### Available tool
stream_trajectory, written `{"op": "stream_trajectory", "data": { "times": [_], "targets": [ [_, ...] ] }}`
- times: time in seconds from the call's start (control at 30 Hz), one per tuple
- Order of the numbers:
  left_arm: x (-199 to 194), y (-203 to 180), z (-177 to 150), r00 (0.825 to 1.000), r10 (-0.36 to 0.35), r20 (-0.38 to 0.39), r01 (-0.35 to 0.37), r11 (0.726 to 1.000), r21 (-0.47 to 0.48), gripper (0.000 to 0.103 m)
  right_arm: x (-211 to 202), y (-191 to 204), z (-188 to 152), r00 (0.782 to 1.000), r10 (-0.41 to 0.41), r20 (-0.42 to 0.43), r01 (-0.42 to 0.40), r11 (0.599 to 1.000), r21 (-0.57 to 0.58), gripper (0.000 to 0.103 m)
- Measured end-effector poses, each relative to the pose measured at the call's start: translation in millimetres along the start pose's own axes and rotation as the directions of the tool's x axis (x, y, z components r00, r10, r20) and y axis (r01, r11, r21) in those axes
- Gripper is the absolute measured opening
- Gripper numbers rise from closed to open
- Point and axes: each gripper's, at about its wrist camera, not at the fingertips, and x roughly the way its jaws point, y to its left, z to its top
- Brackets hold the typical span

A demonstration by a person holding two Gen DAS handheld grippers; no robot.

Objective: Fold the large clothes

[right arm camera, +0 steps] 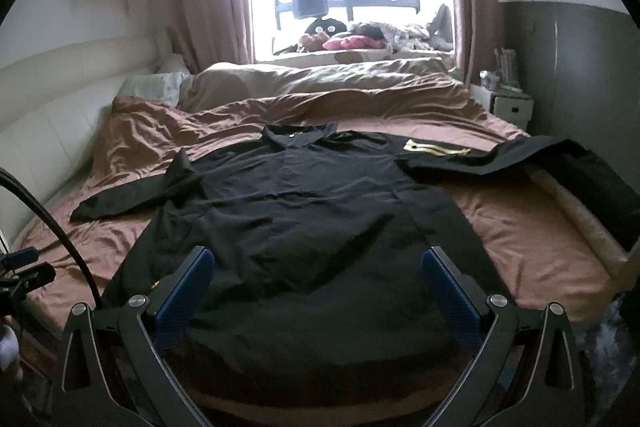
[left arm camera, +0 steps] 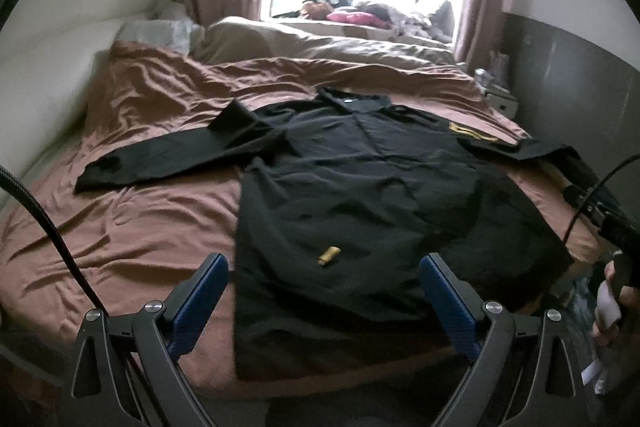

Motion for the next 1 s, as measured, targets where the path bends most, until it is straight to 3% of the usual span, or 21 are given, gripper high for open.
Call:
{"op": "stream_trajectory", "data": {
  "times": [0.33, 0.57, 0.73, 0.83, 1.0],
  "targets": [
    [41.7, 77.7, 29.6, 0.995, 0.096, -0.027, -0.098, 0.993, -0.062, 0.096, 54.6, 8.4, 32.8, 0.99, 0.096, -0.098, -0.095, 0.995, 0.023, 0.103],
    [69.3, 144.5, 51.3, 0.986, 0.166, -0.027, -0.168, 0.978, -0.124, 0.09, 87.3, 18.5, 59.0, 0.981, 0.142, -0.129, -0.144, 0.99, -0.003, 0.103],
    [95.4, 207.4, 64.9, 0.98, 0.19, -0.052, -0.196, 0.955, -0.221, 0.079, 123.8, 19.9, 75.8, 0.964, 0.201, -0.172, -0.199, 0.98, 0.03, 0.103],
    [110.5, 244.0, 70.3, 0.977, 0.203, -0.067, -0.214, 0.935, -0.283, 0.071, 144.7, 27.7, 86.0, 0.966, 0.19, -0.174, -0.193, 0.981, -0.001, 0.103],
    [130.2, 291.8, 76.6, 0.973, 0.212, -0.091, -0.23, 0.91, -0.344, 0.069, 176.3, 39.2, 98.5, 0.964, 0.193, -0.183, -0.199, 0.98, -0.015, 0.101]
  ]
}}
